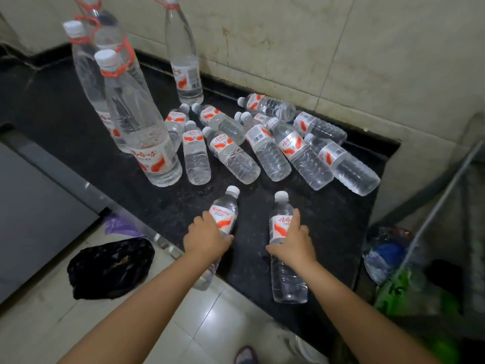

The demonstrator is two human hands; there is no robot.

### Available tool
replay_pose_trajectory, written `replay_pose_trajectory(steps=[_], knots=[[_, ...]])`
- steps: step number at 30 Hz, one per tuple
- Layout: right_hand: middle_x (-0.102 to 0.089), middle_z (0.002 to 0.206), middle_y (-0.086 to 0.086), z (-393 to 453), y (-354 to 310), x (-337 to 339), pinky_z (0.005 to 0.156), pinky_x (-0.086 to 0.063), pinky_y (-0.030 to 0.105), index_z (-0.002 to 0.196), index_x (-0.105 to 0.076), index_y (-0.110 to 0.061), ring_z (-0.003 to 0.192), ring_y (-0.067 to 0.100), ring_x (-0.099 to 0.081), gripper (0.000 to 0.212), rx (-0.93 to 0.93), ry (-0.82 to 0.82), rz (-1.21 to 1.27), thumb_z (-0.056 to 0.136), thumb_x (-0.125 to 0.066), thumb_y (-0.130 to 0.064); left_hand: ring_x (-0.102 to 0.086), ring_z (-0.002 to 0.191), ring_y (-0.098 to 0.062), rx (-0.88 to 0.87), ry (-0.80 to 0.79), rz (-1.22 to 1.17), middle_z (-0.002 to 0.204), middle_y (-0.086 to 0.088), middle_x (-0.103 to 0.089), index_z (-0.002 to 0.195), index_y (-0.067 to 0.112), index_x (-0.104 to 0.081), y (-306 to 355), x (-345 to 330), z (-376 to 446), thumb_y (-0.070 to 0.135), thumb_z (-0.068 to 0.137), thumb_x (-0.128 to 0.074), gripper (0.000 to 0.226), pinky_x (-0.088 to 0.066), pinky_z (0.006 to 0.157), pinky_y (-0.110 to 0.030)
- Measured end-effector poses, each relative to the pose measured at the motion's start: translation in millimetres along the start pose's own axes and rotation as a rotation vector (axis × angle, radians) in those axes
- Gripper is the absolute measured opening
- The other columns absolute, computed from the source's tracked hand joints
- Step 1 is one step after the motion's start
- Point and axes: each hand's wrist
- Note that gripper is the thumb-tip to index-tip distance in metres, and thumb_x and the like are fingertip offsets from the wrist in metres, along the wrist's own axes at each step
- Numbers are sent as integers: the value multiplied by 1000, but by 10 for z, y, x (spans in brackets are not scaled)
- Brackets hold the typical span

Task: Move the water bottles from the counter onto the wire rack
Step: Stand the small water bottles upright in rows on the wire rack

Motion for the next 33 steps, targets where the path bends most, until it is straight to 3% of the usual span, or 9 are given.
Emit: replay_pose_trajectory(steps=[8, 12, 15, 18, 26, 33], knots=[[-33, 135, 6, -215, 264, 192, 97, -41, 38, 145, 6, -30, 124, 26, -38, 103, 109, -95, -351, 73, -67, -24, -44, 118, -30, -53, 63, 58, 129, -13, -41, 132, 6, -24, -2, -95, -17, 47, 80, -59, 74, -41, 93, -37], [-36, 134, 6, -245, 289, 171, 96, -39, 37, 144, -5, -21, 123, 25, -39, 93, 65, 10, -439, 76, -65, -38, -42, 121, -32, -139, -35, 68, 133, -14, -38, 139, 7, -14, -59, -75, -57, 46, 81, -58, 82, -39, 97, -38], [-41, 132, 5, -246, 254, 119, 95, -41, 36, 138, -18, -16, 121, 24, -43, 85, 27, 105, -462, 75, -63, -53, -43, 122, -33, -156, -121, -70, 137, -17, -36, 142, 8, -11, -120, -22, -38, 38, 85, -54, 77, -38, 98, -37], [-42, 131, 4, -250, 249, 63, 95, -42, 35, 135, -22, -16, 121, 21, -44, 83, 31, 159, -497, 75, -63, -55, -44, 123, -31, -189, -144, -88, 140, -17, -34, 144, 9, -7, -173, 3, -72, 35, 89, -49, 74, -38, 98, -36], [-42, 131, 5, -222, 192, 87, 93, -43, 33, 126, -29, -14, 121, 21, -44, 74, -4, 148, -507, 74, -66, -50, -48, 117, -27, -172, -81, -91, 132, -13, -43, 137, 12, -21, -158, -45, -101, 39, 84, -58, 71, -42, 93, -34], [-41, 127, 8, -242, 156, 27, 91, -43, 34, 122, -32, -13, 118, 23, -45, 71, -9, 212, -502, 72, -70, -45, -43, 119, -26, -68, 134, 190, 127, -13, -41, 124, 7, -29, 89, -147, -119, 46, 78, -63, 69, -42, 94, -36]])
Point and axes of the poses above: each hand's wrist, its own z-axis towards the middle knuckle, its own x-axis out of the back of the hand, y = z × x
